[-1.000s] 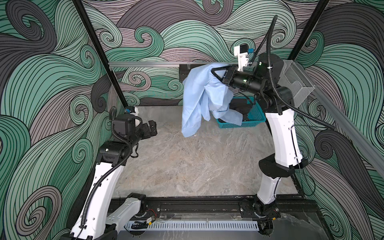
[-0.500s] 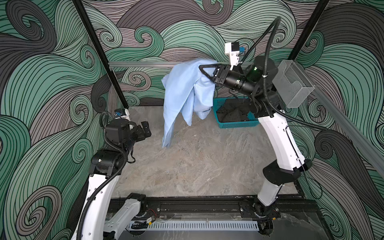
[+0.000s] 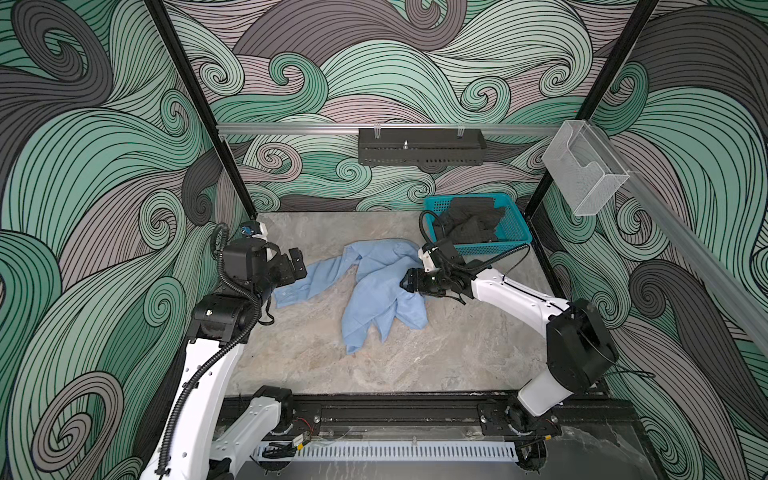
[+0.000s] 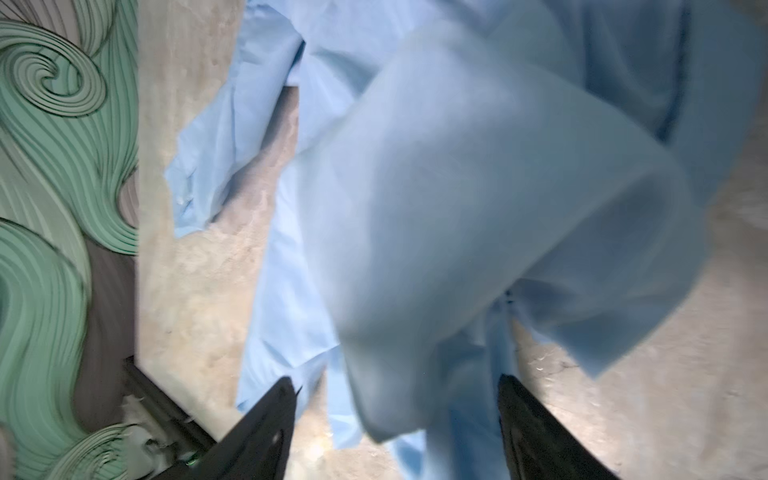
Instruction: Fold and stack the long sleeve shirts
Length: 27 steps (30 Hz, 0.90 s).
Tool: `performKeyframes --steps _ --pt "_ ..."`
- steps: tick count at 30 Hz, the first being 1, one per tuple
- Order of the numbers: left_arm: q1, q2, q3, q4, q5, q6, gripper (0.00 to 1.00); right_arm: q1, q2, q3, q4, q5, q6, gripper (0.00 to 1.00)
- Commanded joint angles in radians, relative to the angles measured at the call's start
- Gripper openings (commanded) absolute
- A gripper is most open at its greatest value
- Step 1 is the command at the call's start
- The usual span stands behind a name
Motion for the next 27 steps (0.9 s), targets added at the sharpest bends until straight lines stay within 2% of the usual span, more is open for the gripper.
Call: performKeyframes --steps 1,2,4,8,10,12,15,19,22,24,27 --pt "0.006 0.000 -0.012 -0.040 0.047 -0.001 0.99 0.004 -0.160 0.019 -0.099 0.203 -0.071 0.94" --pt "0.006 0.003 -0.022 -0.041 0.076 -0.007 0.99 0.004 -0.193 0.020 -0.143 0.236 -0.078 0.99" --pt "0.006 0.009 -0.046 -0.045 0.140 -0.022 0.99 0.004 -0.254 0.020 -0.224 0.290 -0.080 0.99" --pt "-0.008 0.031 -0.160 0.002 0.353 -0.116 0.97 0.000 -0.390 -0.036 -0.321 0.344 -0.032 0.99" --pt "-0.054 0.053 -0.235 0.038 0.404 -0.174 0.95 -0.012 -0.443 -0.083 -0.328 0.324 -0.002 0.99" --pt "-0.139 0.087 -0.315 0.096 0.431 -0.228 0.95 -0.020 -0.480 -0.134 -0.328 0.306 0.028 0.99" --pt "-0.210 0.166 -0.410 0.180 0.531 -0.342 0.96 -0.043 -0.497 -0.182 -0.327 0.283 0.048 0.99" --pt "-0.280 0.242 -0.467 0.241 0.504 -0.415 0.96 -0.071 -0.473 -0.225 -0.296 0.224 0.052 0.99" --pt "-0.293 0.263 -0.523 0.322 0.492 -0.452 0.93 -0.092 -0.443 -0.258 -0.256 0.176 0.066 0.99" --pt "-0.300 0.297 -0.548 0.347 0.476 -0.441 0.87 -0.105 -0.426 -0.278 -0.216 0.147 0.074 0.99" --pt "-0.311 0.349 -0.572 0.356 0.441 -0.408 0.84 -0.111 -0.403 -0.282 -0.193 0.145 0.068 0.98"
